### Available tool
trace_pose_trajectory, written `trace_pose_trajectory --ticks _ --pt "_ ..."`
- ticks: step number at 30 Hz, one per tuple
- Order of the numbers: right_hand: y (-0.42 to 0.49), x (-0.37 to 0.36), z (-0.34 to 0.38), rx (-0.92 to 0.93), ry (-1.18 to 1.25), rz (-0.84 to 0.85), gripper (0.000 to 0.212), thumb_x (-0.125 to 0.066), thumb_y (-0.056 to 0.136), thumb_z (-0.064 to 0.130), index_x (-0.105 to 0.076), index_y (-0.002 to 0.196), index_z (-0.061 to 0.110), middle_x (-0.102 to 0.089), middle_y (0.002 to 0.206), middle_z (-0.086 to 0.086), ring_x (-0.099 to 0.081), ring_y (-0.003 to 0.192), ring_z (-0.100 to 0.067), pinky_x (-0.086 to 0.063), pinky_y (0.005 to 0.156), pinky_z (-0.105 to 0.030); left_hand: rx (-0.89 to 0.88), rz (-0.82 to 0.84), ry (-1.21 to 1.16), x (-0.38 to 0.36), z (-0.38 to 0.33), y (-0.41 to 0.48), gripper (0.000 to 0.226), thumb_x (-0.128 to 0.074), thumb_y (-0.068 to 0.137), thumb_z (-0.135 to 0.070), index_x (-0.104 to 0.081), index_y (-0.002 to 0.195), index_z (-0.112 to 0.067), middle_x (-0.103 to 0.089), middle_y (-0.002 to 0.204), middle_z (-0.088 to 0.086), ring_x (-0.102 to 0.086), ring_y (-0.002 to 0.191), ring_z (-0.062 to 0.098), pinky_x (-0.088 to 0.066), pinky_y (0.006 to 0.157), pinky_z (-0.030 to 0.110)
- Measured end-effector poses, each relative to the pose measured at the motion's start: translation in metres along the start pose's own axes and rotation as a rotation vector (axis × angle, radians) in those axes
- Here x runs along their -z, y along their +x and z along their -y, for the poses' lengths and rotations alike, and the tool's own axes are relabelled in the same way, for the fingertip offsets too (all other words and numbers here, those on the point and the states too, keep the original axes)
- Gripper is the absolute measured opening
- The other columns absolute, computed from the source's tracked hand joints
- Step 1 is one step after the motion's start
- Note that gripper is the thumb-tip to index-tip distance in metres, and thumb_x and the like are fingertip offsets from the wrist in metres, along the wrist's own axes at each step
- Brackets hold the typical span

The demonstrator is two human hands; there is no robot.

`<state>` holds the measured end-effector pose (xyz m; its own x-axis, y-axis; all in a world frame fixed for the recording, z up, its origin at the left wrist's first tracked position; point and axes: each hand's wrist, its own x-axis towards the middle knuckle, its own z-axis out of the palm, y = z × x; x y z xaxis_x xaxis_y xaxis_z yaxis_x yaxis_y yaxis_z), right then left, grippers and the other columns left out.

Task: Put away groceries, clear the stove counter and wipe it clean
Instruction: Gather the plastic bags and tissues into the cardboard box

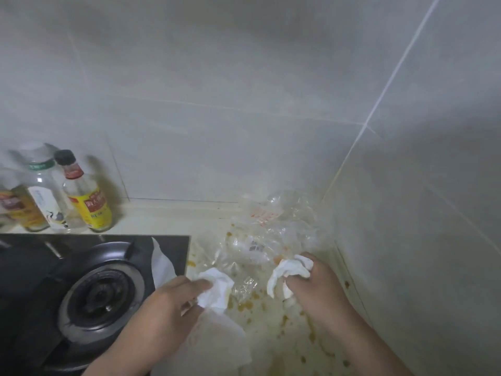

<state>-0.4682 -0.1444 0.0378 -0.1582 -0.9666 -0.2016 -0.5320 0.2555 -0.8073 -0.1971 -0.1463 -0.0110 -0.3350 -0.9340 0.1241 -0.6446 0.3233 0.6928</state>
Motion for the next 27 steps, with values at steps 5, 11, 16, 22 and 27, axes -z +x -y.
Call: trace_pose_trajectory --ticks 5,11,16,22,27 --pt "-0.009 -0.005 0.024 -0.078 0.125 0.066 0.017 -0.053 0.073 0.011 -0.064 0.086 0.013 -0.067 0.072 -0.012 -0.056 0.059 -0.016 -0.044 0.055 -0.027 -0.004 -0.014 -0.027 0.014 -0.003 -0.006 0.063 -0.074 0.071 -0.015 -0.049 0.111 -0.057 -0.053 0.089 -0.026 -0.056 0.068 -0.004 -0.042 0.063 0.006" --pt "-0.028 -0.017 0.034 -0.097 0.287 0.14 0.014 -0.05 0.065 0.017 -0.063 0.065 0.022 -0.064 0.062 -0.012 -0.047 0.043 -0.017 -0.036 0.048 -0.024 -0.032 -0.085 -0.149 0.032 -0.017 -0.016 0.049 -0.064 0.069 -0.031 -0.055 0.101 -0.067 -0.057 0.087 -0.019 -0.058 0.065 0.002 -0.046 0.065 0.012" --pt "-0.018 -0.032 0.019 0.005 0.51 0.164 0.026 -0.05 0.088 0.008 -0.075 0.088 0.018 -0.072 0.088 0.001 -0.068 0.08 -0.019 -0.05 0.072 -0.026 -0.024 -0.098 -0.175 0.046 -0.013 -0.029 0.05 -0.062 0.069 -0.033 -0.052 0.102 -0.07 -0.056 0.088 -0.019 -0.058 0.065 0.002 -0.045 0.067 0.01" --pt "-0.041 -0.056 -0.009 -0.52 0.262 0.202 0.028 -0.041 0.075 -0.002 -0.057 0.058 0.014 -0.046 0.041 -0.002 -0.039 0.038 -0.016 -0.035 0.047 -0.018 0.058 -0.13 -0.087 0.059 0.013 -0.057 0.056 -0.069 0.071 -0.032 -0.047 0.095 -0.077 -0.059 0.091 -0.022 -0.059 0.07 0.0 -0.042 0.065 0.008" --pt "-0.06 -0.103 -0.04 -0.295 -0.129 0.359 0.028 -0.046 0.061 0.024 -0.065 0.08 0.016 -0.066 0.075 -0.002 -0.048 0.055 -0.02 -0.051 0.054 -0.033 0.12 -0.122 -0.084 0.057 0.028 -0.075 0.084 -0.076 0.071 0.001 -0.05 0.09 -0.077 -0.059 0.091 -0.019 -0.057 0.069 0.001 -0.038 0.063 0.002"
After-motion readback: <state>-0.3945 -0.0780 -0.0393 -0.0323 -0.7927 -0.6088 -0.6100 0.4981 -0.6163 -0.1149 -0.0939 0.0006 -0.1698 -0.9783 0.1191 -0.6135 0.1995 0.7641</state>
